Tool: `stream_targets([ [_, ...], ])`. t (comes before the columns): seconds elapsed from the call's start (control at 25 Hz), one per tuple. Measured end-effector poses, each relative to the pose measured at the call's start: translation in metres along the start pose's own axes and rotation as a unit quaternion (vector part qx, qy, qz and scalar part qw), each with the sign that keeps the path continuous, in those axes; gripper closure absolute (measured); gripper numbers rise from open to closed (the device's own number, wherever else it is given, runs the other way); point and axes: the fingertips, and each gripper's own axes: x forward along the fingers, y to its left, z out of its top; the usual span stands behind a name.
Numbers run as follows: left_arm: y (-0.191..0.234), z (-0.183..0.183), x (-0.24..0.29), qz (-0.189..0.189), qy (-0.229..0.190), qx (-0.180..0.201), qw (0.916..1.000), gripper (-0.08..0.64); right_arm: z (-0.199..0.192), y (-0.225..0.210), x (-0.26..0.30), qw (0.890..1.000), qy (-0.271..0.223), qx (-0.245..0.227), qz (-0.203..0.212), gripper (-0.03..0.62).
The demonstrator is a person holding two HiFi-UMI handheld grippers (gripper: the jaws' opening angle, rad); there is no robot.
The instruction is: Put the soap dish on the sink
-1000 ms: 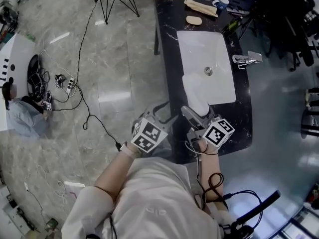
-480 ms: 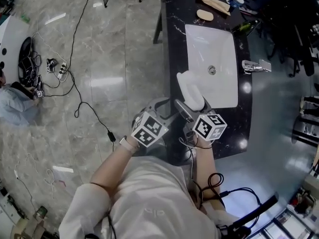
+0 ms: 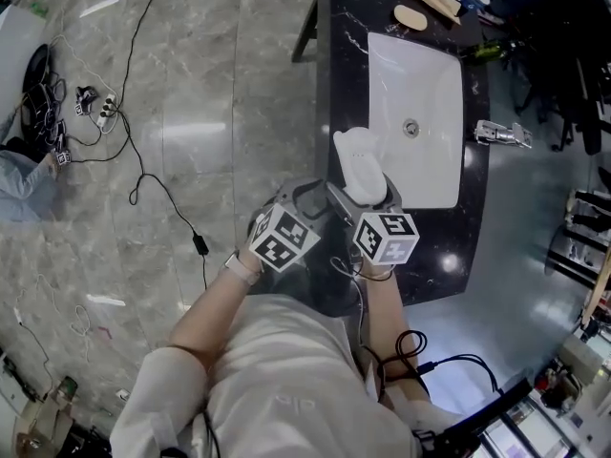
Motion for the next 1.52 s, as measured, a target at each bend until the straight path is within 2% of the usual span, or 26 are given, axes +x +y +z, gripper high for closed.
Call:
stream_targets([
  [0.28, 0.010, -0.011, 0.009, -0.003, 0.005, -0.002, 1.0000, 0.330, -0.007, -0.003, 0.013, 0.997, 0.010, -0.061, -0.045, 0.091],
  [0.6, 0.014, -0.020, 0.012, -0.016, -0.002, -0.039, 0.9991, 0.328, -0.015, -0.006, 0.019, 0.990, 0.025, -0.105, -0.088, 0.091],
  [0.76, 0.016, -0.025, 0.011, -0.026, -0.007, -0.069, 0.9973, 0.328, -0.015, -0.005, 0.021, 0.989, 0.026, -0.109, -0.099, 0.092],
  [0.96, 0.016, -0.025, 0.011, -0.031, -0.014, -0.078, 0.9964, 0.328, -0.017, -0.006, 0.022, 0.988, 0.032, -0.113, -0.103, 0.091],
  [1.24, 0.017, -0.027, 0.009, -0.049, -0.013, -0.117, 0.9918, 0.328, -0.015, -0.009, 0.023, 0.987, 0.030, -0.115, -0.106, 0.091],
  [1.52, 0.015, -0.031, 0.004, -0.047, -0.007, -0.120, 0.9916, 0.329, -0.011, -0.006, 0.021, 0.988, 0.023, -0.112, -0.101, 0.089],
])
